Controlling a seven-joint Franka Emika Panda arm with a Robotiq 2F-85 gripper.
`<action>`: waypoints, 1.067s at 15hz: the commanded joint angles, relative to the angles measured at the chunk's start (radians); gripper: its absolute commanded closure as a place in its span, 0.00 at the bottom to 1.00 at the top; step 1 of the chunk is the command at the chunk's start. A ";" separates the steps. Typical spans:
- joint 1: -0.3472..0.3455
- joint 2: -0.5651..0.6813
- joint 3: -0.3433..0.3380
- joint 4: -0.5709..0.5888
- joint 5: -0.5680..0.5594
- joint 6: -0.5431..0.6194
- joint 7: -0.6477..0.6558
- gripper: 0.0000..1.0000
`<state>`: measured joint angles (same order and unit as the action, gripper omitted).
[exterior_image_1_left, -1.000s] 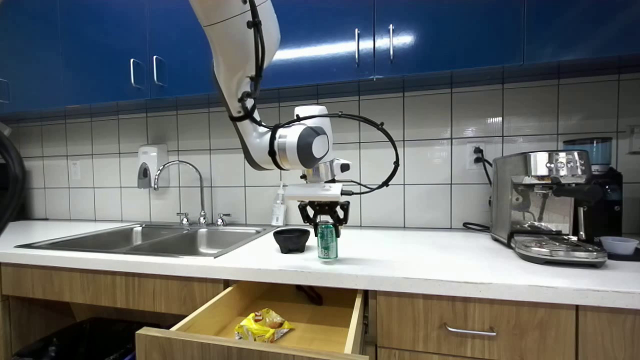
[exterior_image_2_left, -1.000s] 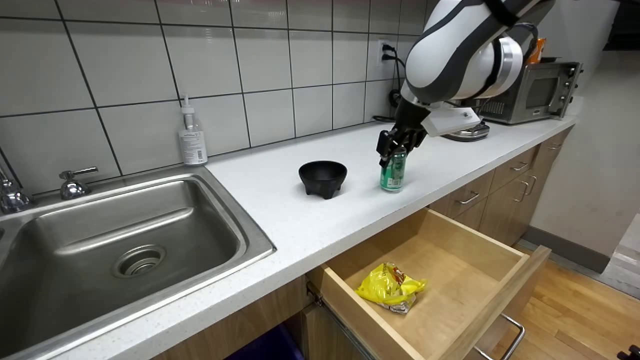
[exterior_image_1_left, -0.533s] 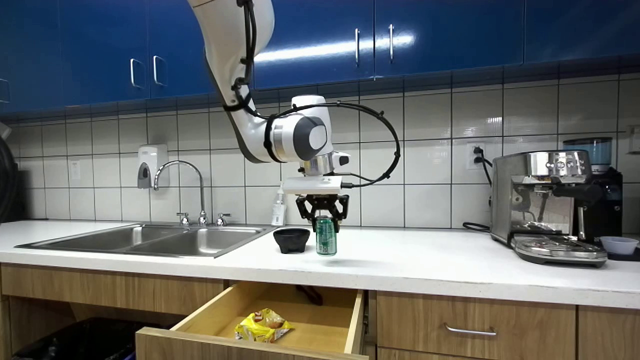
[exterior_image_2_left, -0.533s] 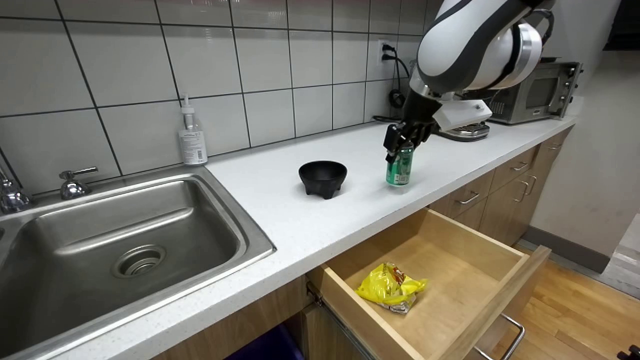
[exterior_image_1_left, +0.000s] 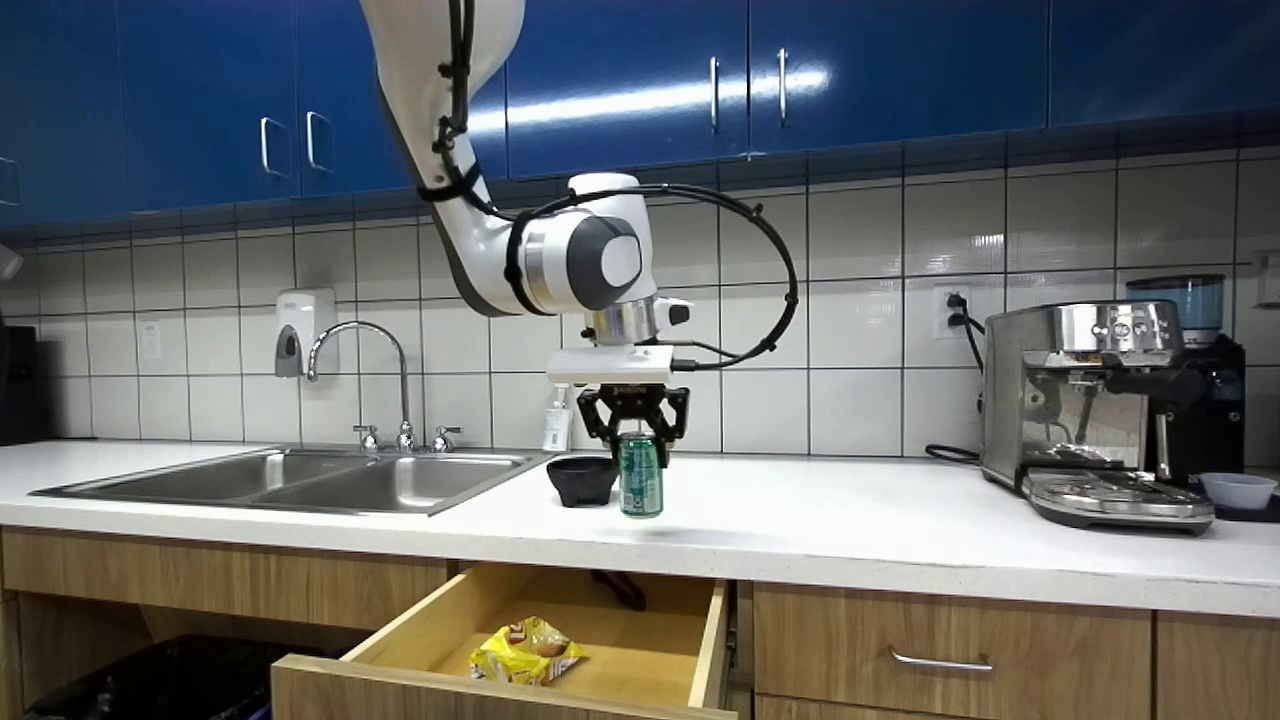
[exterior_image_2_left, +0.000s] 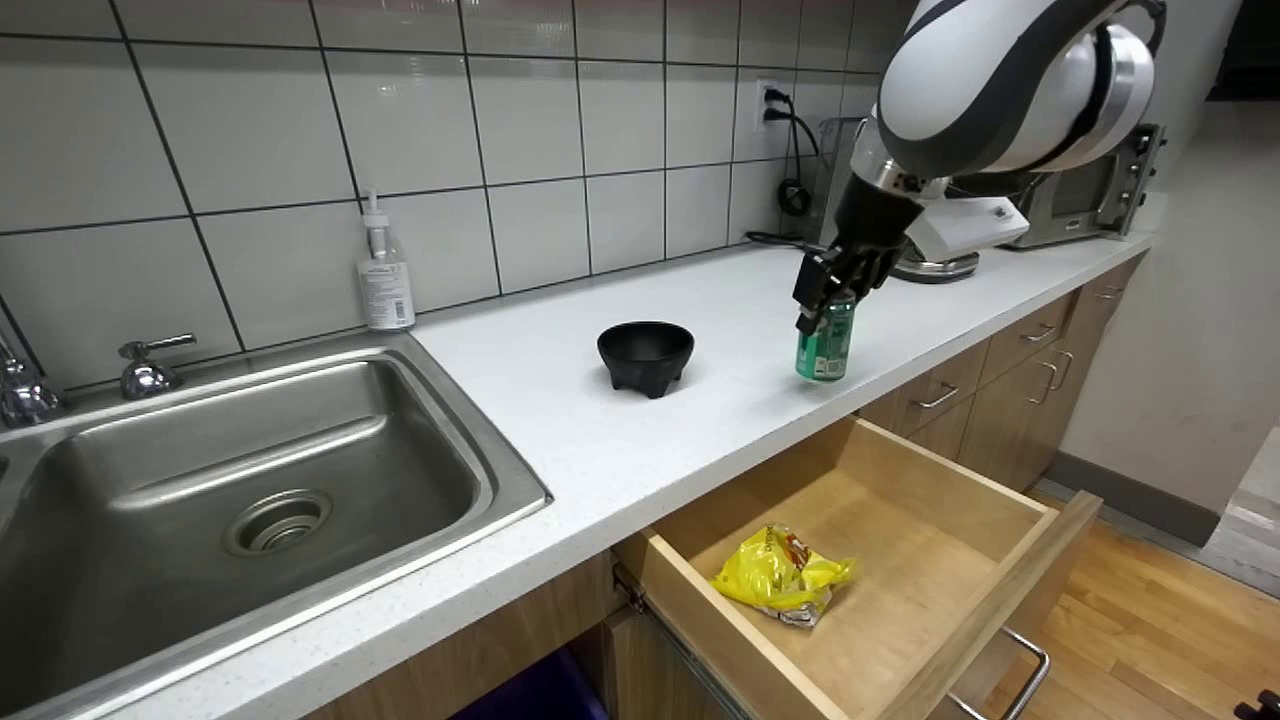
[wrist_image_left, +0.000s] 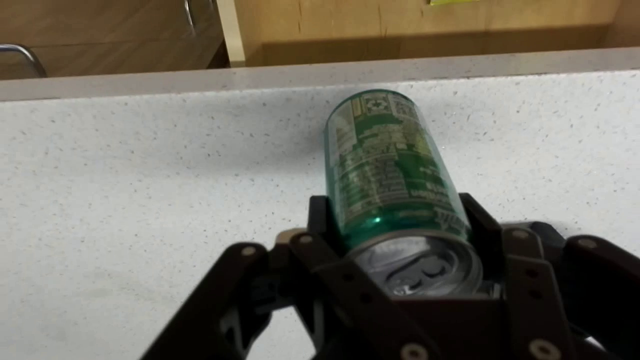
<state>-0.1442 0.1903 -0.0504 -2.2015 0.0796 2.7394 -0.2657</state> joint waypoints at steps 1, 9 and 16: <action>-0.013 -0.086 0.009 -0.092 0.018 0.018 -0.052 0.62; -0.004 -0.137 -0.008 -0.208 0.011 0.053 -0.083 0.62; -0.012 -0.123 0.005 -0.281 0.063 0.127 -0.172 0.62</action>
<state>-0.1441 0.0956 -0.0602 -2.4419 0.0948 2.8283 -0.3573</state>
